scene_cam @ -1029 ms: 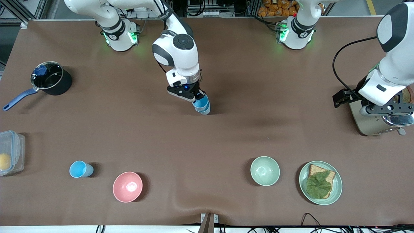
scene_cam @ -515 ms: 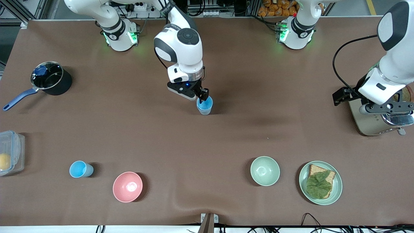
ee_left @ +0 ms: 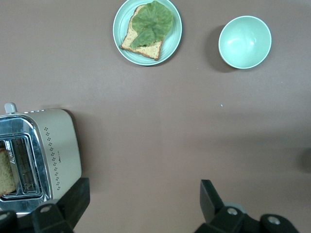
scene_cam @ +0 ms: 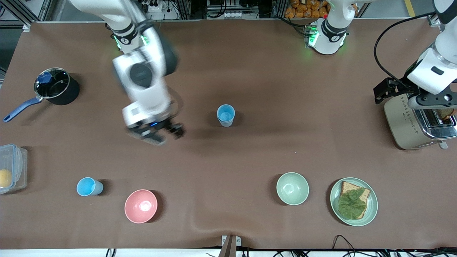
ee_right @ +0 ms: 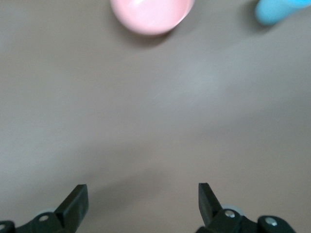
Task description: Stack blue cups with both arms
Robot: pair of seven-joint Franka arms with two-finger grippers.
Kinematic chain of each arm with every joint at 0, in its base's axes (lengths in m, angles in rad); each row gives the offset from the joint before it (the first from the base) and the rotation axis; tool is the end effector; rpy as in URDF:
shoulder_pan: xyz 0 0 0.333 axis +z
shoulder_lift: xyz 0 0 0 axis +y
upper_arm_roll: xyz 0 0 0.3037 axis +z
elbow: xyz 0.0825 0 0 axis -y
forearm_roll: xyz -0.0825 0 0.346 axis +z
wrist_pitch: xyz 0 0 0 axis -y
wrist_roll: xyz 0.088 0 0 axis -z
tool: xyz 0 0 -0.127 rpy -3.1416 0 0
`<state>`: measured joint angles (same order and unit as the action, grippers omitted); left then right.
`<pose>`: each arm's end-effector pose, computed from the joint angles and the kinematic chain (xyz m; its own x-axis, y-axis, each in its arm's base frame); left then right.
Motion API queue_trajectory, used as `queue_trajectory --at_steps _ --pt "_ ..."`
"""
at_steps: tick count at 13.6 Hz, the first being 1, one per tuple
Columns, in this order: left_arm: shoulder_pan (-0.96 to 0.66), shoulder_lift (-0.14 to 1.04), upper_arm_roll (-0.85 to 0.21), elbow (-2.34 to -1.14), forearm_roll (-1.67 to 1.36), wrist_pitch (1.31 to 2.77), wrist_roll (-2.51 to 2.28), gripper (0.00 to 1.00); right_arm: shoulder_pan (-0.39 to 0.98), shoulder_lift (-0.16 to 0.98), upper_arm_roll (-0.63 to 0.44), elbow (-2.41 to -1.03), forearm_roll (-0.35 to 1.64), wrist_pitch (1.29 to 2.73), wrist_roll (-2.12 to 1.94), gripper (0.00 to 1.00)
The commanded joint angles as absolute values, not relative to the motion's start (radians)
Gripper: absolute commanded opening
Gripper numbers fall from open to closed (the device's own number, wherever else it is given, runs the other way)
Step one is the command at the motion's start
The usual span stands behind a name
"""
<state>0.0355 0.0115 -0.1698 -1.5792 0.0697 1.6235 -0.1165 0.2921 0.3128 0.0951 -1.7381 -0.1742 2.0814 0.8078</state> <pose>0.5221 -0.0615 0.5876 0.9989 -0.0215 0.0405 -0.0190 -0.9978 -0.0634 0.5701 0.2151 0.3870 0.9374 -0.3307 0.1095 -0.3389 -0.9385 0.0664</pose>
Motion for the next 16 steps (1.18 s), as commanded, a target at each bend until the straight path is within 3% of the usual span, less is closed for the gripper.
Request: queue_trajectory --at_steps 1,4,6,12,16 --pt "0.041 0.014 -0.169 -1.534 0.041 1.572 -0.086 1.00 0.155 0.291 0.117 -1.636 -0.129 1.914 0.599 1.00" --pt "0.044 0.014 -0.156 -1.522 -0.012 1.562 -0.087 1.00 0.045 0.255 0.117 -1.536 -0.037 1.722 0.372 1.00" --pt "0.044 0.015 -0.155 -1.505 -0.012 1.548 -0.089 1.00 0.022 0.188 0.117 -1.539 -0.023 1.643 0.278 1.00" --pt "0.043 0.015 -0.156 -1.505 -0.011 1.531 -0.087 1.00 -0.084 -0.009 0.121 -1.539 -0.023 1.475 -0.008 1.00" --pt "0.043 0.015 -0.161 -1.503 -0.005 1.519 -0.089 1.00 -0.089 -0.017 0.123 -1.526 -0.021 1.483 -0.002 1.00"
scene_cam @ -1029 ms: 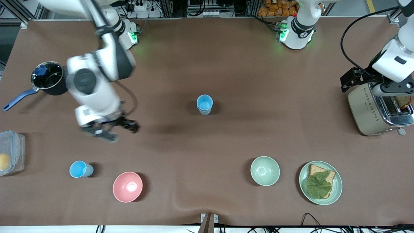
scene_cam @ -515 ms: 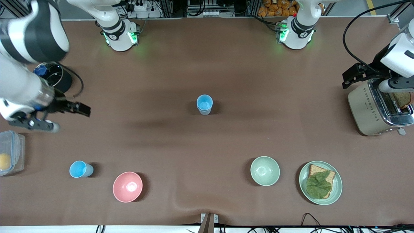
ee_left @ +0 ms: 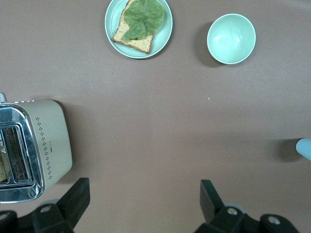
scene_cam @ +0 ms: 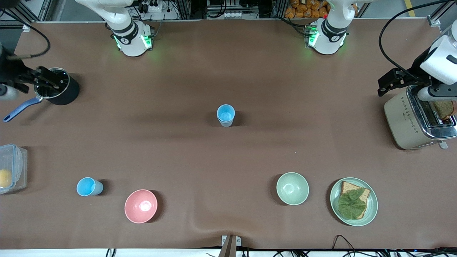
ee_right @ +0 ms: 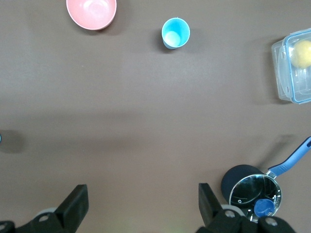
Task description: Stack blue cups with both arms
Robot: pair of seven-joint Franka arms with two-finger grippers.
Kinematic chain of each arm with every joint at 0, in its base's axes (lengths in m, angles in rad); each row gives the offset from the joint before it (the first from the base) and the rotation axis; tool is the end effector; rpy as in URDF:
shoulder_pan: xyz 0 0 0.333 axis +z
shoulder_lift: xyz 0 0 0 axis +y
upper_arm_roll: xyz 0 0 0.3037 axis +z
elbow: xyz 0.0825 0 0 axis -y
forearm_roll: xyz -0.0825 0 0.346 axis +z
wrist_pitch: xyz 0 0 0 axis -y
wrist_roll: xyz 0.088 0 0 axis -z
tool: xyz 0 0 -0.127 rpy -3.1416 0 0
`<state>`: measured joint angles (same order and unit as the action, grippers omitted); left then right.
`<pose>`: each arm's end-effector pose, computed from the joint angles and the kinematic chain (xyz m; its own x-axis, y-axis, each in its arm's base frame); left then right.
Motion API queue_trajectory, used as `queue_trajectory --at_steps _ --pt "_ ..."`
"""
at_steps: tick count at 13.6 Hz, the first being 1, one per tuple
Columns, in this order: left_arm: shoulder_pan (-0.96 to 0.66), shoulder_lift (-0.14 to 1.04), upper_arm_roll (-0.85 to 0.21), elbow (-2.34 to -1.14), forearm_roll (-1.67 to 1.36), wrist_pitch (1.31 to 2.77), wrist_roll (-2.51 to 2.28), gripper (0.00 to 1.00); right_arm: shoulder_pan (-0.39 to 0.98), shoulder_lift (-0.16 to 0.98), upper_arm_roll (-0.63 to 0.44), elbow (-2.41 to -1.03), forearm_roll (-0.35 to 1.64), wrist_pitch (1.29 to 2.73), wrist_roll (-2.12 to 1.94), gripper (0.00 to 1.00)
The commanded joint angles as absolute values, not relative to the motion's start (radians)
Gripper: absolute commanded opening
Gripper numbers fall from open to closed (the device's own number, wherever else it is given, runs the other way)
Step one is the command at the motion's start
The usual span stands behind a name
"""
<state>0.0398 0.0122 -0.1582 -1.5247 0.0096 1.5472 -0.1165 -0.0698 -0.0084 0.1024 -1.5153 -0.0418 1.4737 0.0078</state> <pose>0.5150 -0.0595 0.6038 0.9999 -0.0016 0.0113 -0.0016 -1.0000 -0.0064 0.5036 0.0110 0.6121 0.9992 0.0207 -0.0328 0.0221 -0.9988 0.0428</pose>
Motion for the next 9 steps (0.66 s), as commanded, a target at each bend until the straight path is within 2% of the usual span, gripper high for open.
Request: queue_trajectory --at_steps 1,9 --pt "0.043 0.015 -0.164 -1.503 -0.002 1.519 -0.089 1.00 -0.090 -0.017 0.121 -1.522 -0.021 1.483 -0.003 1.00" --pt "0.041 0.014 -0.169 -1.503 0.003 1.516 -0.089 1.00 -0.090 -0.028 0.117 -1.511 -0.021 1.480 -0.002 1.00"
